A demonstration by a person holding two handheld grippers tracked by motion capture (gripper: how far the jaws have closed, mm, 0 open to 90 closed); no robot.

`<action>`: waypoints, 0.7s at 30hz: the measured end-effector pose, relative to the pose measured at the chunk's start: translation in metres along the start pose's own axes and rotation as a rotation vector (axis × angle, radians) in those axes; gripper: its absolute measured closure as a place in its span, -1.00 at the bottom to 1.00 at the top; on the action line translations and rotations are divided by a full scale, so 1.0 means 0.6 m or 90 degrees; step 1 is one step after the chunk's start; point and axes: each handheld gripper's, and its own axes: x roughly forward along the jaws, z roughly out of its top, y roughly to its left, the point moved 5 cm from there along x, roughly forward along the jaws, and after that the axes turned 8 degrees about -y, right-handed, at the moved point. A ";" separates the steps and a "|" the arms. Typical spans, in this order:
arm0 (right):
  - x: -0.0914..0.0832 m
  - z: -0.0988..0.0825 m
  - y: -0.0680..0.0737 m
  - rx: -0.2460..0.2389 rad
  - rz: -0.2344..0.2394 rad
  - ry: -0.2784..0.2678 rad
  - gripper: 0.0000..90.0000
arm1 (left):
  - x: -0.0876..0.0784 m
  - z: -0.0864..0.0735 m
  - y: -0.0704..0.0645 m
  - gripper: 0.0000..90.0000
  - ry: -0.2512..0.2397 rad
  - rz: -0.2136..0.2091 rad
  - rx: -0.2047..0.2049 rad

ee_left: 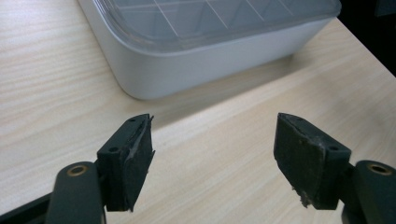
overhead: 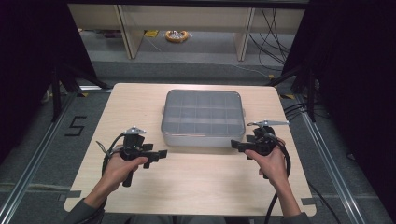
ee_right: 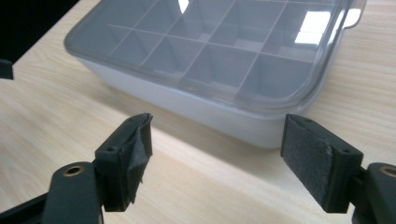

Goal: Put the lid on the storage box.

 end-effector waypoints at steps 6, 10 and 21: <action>-0.006 -0.024 0.014 -0.010 0.017 -0.011 -0.53 | -0.006 -0.033 -0.009 -0.40 0.015 0.006 0.037; -0.010 -0.036 0.022 -0.019 0.024 -0.025 -0.57 | -0.008 -0.060 -0.013 -0.41 0.022 0.004 0.050; -0.013 -0.084 0.050 -0.038 0.062 -0.014 -0.56 | -0.041 -0.115 -0.025 -0.43 0.035 -0.003 0.086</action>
